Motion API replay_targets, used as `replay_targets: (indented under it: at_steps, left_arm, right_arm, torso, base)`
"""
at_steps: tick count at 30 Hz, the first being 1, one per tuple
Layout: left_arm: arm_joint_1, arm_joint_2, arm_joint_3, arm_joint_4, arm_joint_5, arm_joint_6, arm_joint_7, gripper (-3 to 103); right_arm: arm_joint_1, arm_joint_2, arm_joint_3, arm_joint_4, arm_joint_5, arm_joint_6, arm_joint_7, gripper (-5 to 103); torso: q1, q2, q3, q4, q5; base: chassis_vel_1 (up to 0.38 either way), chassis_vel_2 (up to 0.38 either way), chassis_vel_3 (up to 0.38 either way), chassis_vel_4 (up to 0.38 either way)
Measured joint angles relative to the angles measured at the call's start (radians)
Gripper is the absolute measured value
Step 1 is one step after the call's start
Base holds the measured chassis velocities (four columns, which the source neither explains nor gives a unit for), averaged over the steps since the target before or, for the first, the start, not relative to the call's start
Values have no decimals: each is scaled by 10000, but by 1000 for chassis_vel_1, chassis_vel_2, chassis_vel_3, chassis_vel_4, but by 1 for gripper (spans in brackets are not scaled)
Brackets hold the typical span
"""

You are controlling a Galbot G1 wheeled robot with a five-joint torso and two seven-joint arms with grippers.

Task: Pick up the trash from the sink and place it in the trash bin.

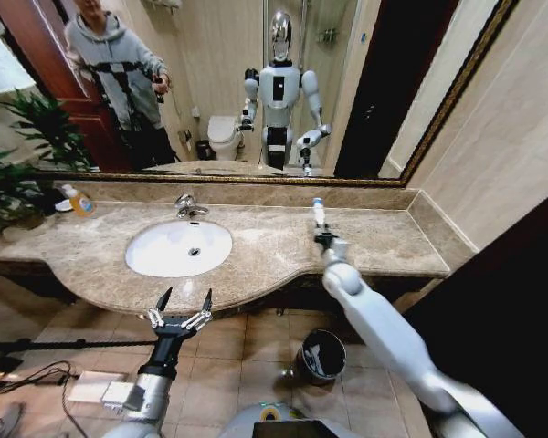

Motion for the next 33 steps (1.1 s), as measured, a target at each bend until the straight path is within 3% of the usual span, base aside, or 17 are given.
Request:
replay_targets:
  at_steps: [6,9,12,15,18,21,24,26,33]
  left_arm:
    - [1,2,0,0,0,0,2,100]
    - [1,1,0,0,0,0,0,100]
    - [0,1,0,1,0,0,1,100]
    - [0,1,0,0,0,-1,0,100]
    - [0,0,0,0,0,-1,2,100]
    - [0,0,0,1,0,0,-1,100]
    - [0,1,0,0,0,0,1,100]
    - [0,0,0,0,0,0,2,100]
    - [0,1,0,0,0,0,1,100]
  right_arm:
    - [-1997,-335,1657,1609,-509,480,-693,23]
    - [-3116,-63,2338,2257,-879,671,-931,23]
    - [-4696,672,3019,2924,-1795,1211,-1262,23]
    - [-5435,1175,3048,3004,-2360,1690,-1455,23]
    - [-5807,1527,2963,2848,-2702,2093,-1747,23]
    - [-6831,2321,3084,2510,-3149,2880,-2027,23]
    - [-7178,2571,3116,2335,-3264,3183,-2040,23]
    - [-7806,3055,3185,1907,-3389,3879,-2030,23]
    - [-8375,3346,3143,657,-3420,4983,-1850,23]
  torso:
    - [0,0,-1,5,-4]
    - [0,0,0,3,-3]
    - [-1,1,-1,2,-8]
    - [-2,1,-1,-2,-7]
    - [0,1,0,10,-8]
    - [1,0,1,4,-11]
    - [1,0,1,2,-7]
    - [-1,1,0,2,-10]
    - [0,1,0,3,-8]
  base:
    - [0,0,0,0]
    - [0,0,0,0]
    - [0,0,0,0]
    - [0,0,0,0]
    - [0,0,0,0]
    - [0,0,0,0]
    - [0,0,0,0]
    - [0,0,0,0]
    - [0,0,0,0]
